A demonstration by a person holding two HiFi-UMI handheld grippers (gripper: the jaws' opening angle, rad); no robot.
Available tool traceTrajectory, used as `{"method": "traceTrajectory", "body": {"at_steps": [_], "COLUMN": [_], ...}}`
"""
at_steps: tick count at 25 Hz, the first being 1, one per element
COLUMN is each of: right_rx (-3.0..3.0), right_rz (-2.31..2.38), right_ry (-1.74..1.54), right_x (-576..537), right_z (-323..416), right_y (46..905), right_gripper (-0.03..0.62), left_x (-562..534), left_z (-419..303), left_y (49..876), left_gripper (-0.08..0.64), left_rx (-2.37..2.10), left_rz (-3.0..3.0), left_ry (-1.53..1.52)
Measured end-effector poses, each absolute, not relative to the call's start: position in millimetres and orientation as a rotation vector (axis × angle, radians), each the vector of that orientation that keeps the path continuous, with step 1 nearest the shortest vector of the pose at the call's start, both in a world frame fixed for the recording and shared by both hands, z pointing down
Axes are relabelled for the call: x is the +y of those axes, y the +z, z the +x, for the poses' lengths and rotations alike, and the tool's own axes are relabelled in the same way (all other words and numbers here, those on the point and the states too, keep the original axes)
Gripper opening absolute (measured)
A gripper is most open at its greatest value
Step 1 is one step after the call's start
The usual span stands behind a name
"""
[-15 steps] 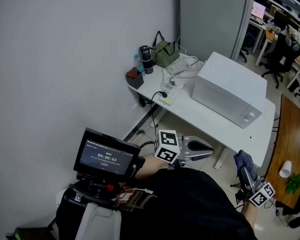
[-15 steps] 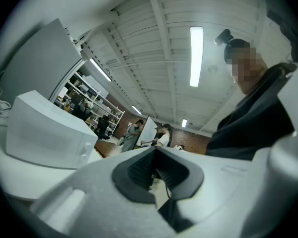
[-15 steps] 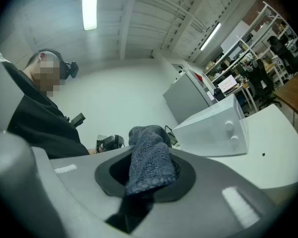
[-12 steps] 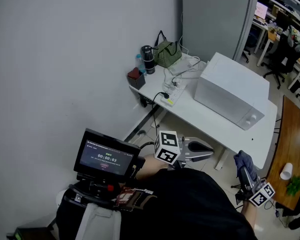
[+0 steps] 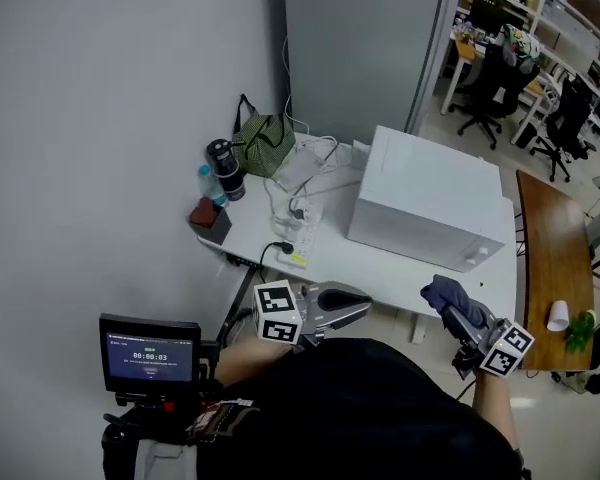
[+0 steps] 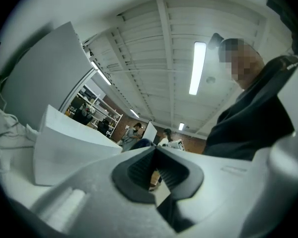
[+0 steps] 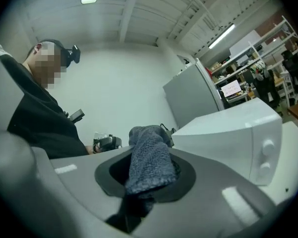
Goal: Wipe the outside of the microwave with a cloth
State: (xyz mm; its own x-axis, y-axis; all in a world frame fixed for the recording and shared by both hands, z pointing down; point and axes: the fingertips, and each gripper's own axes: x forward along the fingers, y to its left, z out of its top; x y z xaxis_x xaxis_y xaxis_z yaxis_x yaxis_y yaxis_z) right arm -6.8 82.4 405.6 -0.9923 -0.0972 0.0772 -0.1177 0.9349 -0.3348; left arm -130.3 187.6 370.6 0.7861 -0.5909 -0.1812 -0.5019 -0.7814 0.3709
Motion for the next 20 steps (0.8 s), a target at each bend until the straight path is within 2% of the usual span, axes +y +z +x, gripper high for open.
{"method": "traceTrajectory", "body": {"at_steps": [6,11,16,20], "right_rx": [-2.939,-2.732,-2.401,-2.057], "right_rz": [0.159,0.035,-0.138,-0.301], "right_ry": [0.141,-0.241,-0.583,-0.713], "right_x": [24,-38,-128,-196], "right_z": [-138,-227,-312,-370], "right_y": [346,307,364,411], "right_gripper": [0.067,0.067,0.067,0.067], "left_x": [159,142,119,87], "left_z": [-251,-298,-339,-372], "left_y": [358,365,413,403], "left_gripper": [0.002,0.003,0.003,0.003], "left_rx": [-0.847,-0.924,-1.218,-1.474], "left_rz": [2.680,2.631,2.578,2.412], "left_ry": [-0.440,-0.514,-0.471,-0.515]}}
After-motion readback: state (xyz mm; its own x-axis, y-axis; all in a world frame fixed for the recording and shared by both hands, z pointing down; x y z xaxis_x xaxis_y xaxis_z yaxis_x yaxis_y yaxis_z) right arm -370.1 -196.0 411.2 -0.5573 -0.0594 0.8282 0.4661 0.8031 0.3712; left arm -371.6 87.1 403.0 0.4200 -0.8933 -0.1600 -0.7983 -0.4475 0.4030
